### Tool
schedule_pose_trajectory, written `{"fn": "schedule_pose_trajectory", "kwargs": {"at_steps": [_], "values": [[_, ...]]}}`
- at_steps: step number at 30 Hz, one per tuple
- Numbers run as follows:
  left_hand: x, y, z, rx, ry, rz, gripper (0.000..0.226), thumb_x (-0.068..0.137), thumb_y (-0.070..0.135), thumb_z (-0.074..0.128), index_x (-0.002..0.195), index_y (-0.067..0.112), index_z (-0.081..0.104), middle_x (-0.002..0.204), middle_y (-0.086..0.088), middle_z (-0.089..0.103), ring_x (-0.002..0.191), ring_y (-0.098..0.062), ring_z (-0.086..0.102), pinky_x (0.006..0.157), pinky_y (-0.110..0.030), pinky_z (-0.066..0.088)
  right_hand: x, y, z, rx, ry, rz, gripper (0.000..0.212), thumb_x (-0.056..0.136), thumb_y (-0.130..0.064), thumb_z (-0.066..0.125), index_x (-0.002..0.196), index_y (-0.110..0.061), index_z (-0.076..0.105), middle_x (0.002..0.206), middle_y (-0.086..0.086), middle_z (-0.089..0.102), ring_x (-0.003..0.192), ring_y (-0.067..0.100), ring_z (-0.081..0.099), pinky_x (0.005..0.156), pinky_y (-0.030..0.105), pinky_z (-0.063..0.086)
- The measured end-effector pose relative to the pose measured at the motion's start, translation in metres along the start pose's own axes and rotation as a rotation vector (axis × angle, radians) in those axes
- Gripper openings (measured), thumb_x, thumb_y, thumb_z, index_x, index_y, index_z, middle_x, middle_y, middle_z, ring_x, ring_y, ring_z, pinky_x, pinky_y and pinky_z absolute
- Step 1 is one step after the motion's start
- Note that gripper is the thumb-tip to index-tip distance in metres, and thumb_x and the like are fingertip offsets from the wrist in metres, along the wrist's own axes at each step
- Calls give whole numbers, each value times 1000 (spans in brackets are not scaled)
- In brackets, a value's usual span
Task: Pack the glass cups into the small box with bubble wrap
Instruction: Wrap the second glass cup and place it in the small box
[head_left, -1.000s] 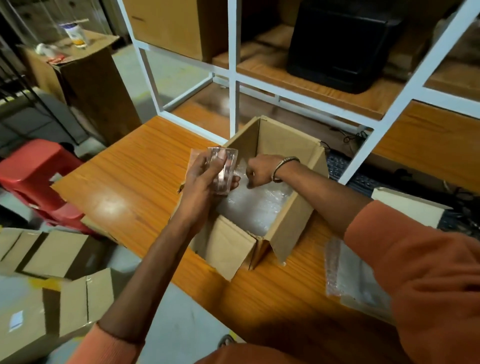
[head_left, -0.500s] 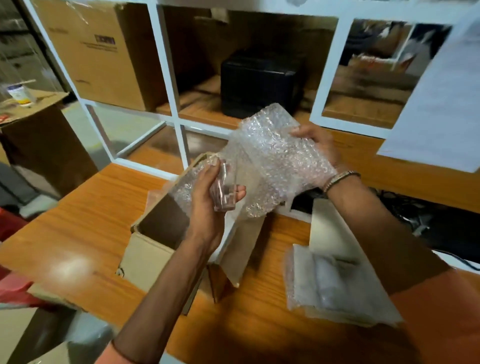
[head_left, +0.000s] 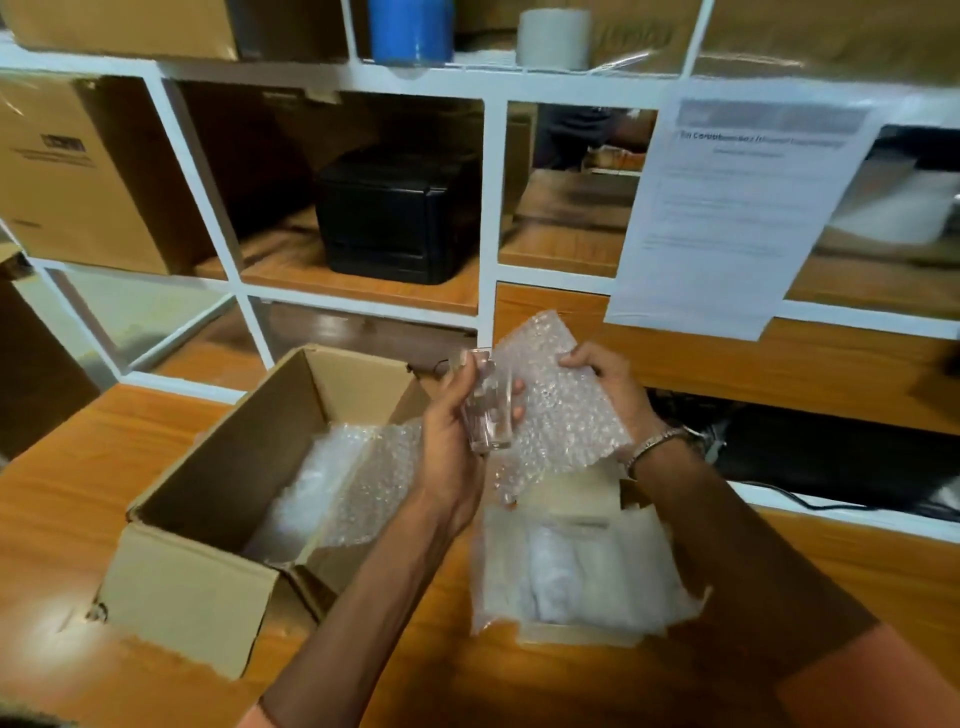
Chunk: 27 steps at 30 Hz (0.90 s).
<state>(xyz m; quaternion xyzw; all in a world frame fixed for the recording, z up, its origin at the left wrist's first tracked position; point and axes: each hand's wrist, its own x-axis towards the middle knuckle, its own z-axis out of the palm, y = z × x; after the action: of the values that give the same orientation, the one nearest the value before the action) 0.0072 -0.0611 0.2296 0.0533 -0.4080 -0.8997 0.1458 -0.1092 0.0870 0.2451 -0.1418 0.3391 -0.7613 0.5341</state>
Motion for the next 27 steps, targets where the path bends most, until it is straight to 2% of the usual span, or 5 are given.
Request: {"fn": "schedule_pose_trajectory", "kwargs": {"at_steps": [5,8,15,20,27], "values": [[-1,-19,17,31,-52,12,65,99,46,67,146,1,56,126,-20,62,93,-26,67,87,-38,58,-12,-2,-5,-176,47,-82,63,97,-16,48,158,-3,43,91,10,60,79,18,55,78,33,50],[0,-19,19,122,-147,16,57,105,41,58,143,-1,53,123,-18,58,90,-25,66,87,-40,58,-17,-7,-11,-248,29,-113,61,94,-12,51,154,-2,49,104,17,59,79,19,54,76,35,48],[2,-19,26,275,-191,-67,71,98,50,62,144,-4,55,115,-19,66,82,-24,68,77,-34,60,-28,-28,-36,-569,126,-226,52,96,-16,64,143,3,60,147,28,60,135,44,58,120,63,40],[0,-25,32,198,-218,-122,46,101,43,59,130,9,72,106,-12,73,78,-22,69,73,-31,61,-40,-36,-34,-672,127,-249,26,97,-14,67,117,-3,79,144,12,67,135,32,62,117,55,46],[3,-25,29,79,-278,-187,45,96,40,60,123,7,73,108,-17,70,74,-30,70,68,-35,59,-53,-44,-33,-751,130,-263,30,88,-8,76,116,3,75,151,0,63,141,20,58,113,49,50]]}}
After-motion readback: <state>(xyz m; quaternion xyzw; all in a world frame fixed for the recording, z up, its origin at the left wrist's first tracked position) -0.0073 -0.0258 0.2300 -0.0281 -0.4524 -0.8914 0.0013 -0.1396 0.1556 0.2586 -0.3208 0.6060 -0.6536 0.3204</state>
